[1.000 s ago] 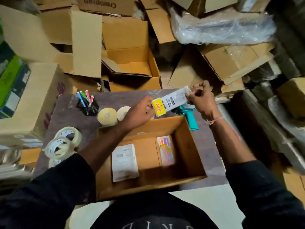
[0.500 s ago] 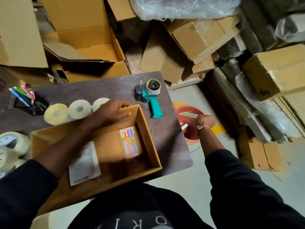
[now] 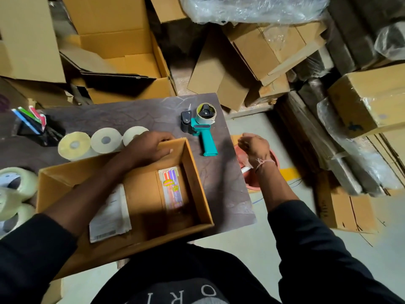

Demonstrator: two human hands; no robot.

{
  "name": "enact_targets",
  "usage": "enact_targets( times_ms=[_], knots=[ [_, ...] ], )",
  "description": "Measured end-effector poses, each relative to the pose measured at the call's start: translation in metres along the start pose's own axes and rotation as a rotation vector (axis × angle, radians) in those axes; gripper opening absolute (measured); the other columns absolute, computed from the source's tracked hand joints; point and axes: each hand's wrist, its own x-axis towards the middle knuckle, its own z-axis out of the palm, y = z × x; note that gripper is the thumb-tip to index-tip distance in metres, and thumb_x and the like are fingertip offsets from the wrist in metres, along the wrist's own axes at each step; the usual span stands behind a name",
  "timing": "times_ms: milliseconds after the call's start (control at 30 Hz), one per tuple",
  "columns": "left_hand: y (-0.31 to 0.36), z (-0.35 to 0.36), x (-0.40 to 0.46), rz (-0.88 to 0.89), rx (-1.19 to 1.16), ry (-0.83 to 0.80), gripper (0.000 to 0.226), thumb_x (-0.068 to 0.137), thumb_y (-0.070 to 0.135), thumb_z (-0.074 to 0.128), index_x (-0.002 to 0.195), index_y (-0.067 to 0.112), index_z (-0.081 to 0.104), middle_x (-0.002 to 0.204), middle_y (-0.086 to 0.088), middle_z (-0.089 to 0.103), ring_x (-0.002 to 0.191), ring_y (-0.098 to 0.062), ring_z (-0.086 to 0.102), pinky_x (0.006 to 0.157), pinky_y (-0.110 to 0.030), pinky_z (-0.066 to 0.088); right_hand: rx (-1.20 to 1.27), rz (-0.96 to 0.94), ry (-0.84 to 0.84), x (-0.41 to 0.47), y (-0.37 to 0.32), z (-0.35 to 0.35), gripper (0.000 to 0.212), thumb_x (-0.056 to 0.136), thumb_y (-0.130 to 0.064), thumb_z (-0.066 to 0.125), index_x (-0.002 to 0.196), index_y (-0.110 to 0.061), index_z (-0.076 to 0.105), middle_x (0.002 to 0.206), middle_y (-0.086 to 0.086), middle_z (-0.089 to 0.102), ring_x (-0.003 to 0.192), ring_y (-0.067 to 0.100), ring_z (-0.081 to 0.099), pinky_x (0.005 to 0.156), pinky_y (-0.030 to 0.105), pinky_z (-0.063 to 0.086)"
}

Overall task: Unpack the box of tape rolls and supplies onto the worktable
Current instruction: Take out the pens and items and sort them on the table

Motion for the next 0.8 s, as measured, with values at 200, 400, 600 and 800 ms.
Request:
enact_targets(
  times_ms=[200,400,600,800],
  knots=[
    [-0.007,-0.008,-0.004,0.047,-0.091,-0.008,0.017,0.091,0.022,0.072,0.107,0.029,0.068,0.097,0.009,0.069,0.089,-0.011,0.064,0.082,-0.030,0.050,-0.109,-0.116,-0.474,-0.073,-0.046,0.079,0.013,0.097,-0.010,0.059,0.101,-0.001,0.066,0.080,0.011,0.067,0.066,0.014,0.061,0.061,0.021,0.054],
    [-0.025,-0.026,-0.027,0.076,-0.130,0.048,0.021,0.092,0.033,0.071,0.105,0.018,0.075,0.095,0.008,0.071,0.087,-0.002,0.068,0.083,-0.028,0.054,-0.608,0.092,-1.086,-0.128,-0.031,0.125,0.022,0.099,-0.005,0.057,0.110,0.010,0.066,0.103,0.033,0.070,0.081,0.027,0.076,0.074,0.032,0.063],
    [-0.036,-0.029,-0.059,0.165,-0.115,0.290,0.019,0.091,0.024,0.069,0.107,0.014,0.074,0.104,0.001,0.070,0.097,-0.013,0.065,0.087,-0.032,0.052,-1.826,-0.242,-0.864,-0.149,0.060,0.184,0.047,0.091,-0.019,0.067,0.133,-0.001,0.057,0.129,0.016,0.065,0.116,0.031,0.065,0.092,0.035,0.053],
    [-0.025,-0.026,-0.087,0.201,-0.214,0.451,0.007,0.088,0.018,0.077,0.090,0.012,0.073,0.086,-0.001,0.071,0.077,-0.014,0.065,0.069,-0.030,0.049,-1.650,-0.238,-0.463,-0.117,0.140,0.182,0.047,0.093,-0.022,0.066,0.135,-0.005,0.054,0.140,0.013,0.056,0.120,-0.002,0.055,0.097,0.015,0.047]
  ],
)
